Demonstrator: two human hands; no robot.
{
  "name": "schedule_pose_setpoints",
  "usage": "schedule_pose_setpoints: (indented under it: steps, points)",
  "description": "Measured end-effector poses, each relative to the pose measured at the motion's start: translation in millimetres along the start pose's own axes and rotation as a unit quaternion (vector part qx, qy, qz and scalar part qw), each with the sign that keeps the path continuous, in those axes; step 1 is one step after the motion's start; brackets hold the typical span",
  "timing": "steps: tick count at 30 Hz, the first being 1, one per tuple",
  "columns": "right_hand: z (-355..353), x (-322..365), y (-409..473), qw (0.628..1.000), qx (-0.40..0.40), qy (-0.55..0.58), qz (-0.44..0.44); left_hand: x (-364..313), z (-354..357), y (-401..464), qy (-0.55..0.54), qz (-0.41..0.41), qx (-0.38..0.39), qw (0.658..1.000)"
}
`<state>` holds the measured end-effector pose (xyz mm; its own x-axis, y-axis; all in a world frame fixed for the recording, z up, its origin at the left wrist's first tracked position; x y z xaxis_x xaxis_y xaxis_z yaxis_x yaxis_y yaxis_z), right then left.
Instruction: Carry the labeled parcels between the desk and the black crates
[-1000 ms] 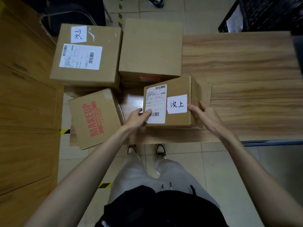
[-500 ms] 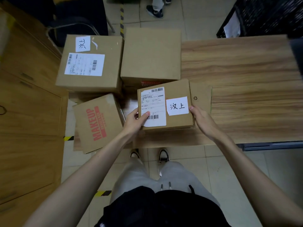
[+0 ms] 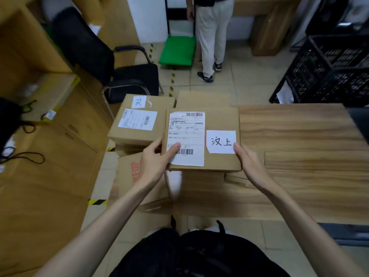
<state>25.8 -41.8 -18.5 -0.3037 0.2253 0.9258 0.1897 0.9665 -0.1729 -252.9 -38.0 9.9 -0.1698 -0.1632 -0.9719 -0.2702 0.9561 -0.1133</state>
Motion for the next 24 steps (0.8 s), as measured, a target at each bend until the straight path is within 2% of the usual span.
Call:
schedule_pose_setpoints:
  steps: [9,13,24]
  points:
    - [-30,132,38,0.989,-0.029,0.064,-0.132,-125,-8,46,-0.039,0.127,-0.039,0.99]
    - [-52,180,55,0.976,-0.062,0.087,-0.189,-179,3,59,-0.068,0.183,-0.032,0.98]
    - [-123,277,79,0.933,-0.138,0.147,-0.298,-291,41,72,-0.155,0.261,-0.022,0.953]
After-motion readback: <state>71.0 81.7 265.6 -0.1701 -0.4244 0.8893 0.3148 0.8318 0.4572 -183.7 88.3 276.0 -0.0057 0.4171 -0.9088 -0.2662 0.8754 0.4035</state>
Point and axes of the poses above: each hand's wrist, its own y-axis towards the middle knuckle, its own z-axis out of the palm, x = y × z, the point moved 8 cm from there along y, towards the middle knuckle, and after that the axes turned 10 degrees about -x, right-handed, at the moved point
